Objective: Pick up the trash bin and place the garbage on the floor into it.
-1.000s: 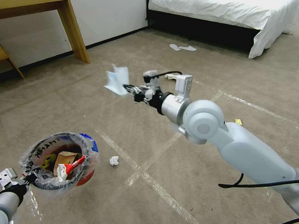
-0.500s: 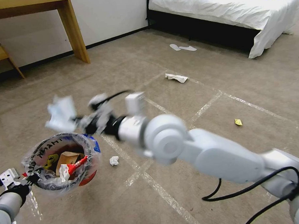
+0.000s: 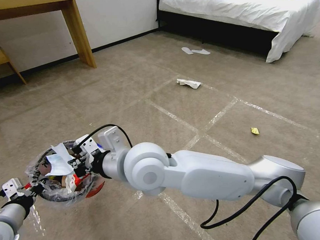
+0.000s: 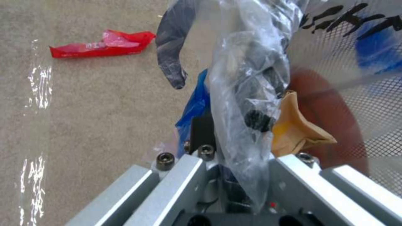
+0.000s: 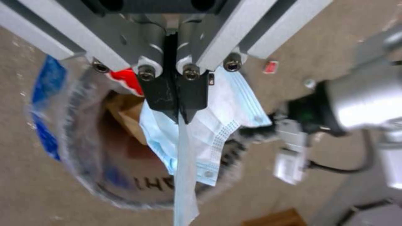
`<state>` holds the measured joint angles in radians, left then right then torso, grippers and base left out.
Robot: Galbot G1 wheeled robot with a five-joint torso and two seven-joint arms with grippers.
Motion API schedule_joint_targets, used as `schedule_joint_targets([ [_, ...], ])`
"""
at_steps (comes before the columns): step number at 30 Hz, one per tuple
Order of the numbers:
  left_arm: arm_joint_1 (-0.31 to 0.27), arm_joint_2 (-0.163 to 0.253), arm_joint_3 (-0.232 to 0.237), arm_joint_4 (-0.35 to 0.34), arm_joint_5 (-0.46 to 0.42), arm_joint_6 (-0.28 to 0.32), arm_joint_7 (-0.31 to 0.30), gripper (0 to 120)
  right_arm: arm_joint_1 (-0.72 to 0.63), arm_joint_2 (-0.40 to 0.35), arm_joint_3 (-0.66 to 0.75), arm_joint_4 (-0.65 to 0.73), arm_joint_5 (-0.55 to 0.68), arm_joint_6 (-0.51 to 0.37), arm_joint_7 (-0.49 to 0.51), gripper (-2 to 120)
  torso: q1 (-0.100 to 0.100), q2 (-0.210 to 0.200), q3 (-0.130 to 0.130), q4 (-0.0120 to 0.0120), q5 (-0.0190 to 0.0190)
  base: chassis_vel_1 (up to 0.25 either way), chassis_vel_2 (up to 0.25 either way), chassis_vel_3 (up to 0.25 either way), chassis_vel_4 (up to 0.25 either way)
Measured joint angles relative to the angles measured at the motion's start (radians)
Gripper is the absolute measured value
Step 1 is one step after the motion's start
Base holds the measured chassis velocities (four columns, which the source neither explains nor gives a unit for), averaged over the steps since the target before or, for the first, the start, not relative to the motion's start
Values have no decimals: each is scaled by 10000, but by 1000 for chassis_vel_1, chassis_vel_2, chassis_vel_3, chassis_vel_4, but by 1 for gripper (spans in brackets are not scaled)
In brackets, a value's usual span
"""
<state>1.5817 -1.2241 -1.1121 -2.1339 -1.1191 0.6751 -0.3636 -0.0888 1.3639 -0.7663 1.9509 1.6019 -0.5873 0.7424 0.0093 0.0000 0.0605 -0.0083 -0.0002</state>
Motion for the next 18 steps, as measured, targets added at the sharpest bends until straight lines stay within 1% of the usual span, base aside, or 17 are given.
schedule_joint_targets([
  [2, 9, 37, -56, -1, -10, 0, 7, 0, 0, 98, -26, -238, -11, -213, 181, 0, 0, 1, 0, 0, 0, 0, 0, 0, 0],
  [8, -3, 51, -66, 32, -20, 0, 17, 0, 0, 178, -70, -479, -17, -374, 362, 0, 1, 0, 1, 0, 1, 0, 0, 0, 0],
  [11, -17, 11, -30, 56, -5, -1, 32, 0, 11, 304, -109, -793, -9, -514, 587, 0, 0, 0, 1, 0, 1, 0, 0, 0, 0],
  [16, -70, 1, 3, 73, 16, -2, 42, 0, 64, 472, -112, -1120, 1, -661, 719, 0, 0, 1, 0, 0, 1, 0, 0, 0, 0],
  [18, -95, -23, 36, 70, 19, -3, 44, 0, 97, 611, -176, -1448, -20, -763, 750, 0, 0, 1, 1, 0, 1, 0, 0, 0, 0],
])
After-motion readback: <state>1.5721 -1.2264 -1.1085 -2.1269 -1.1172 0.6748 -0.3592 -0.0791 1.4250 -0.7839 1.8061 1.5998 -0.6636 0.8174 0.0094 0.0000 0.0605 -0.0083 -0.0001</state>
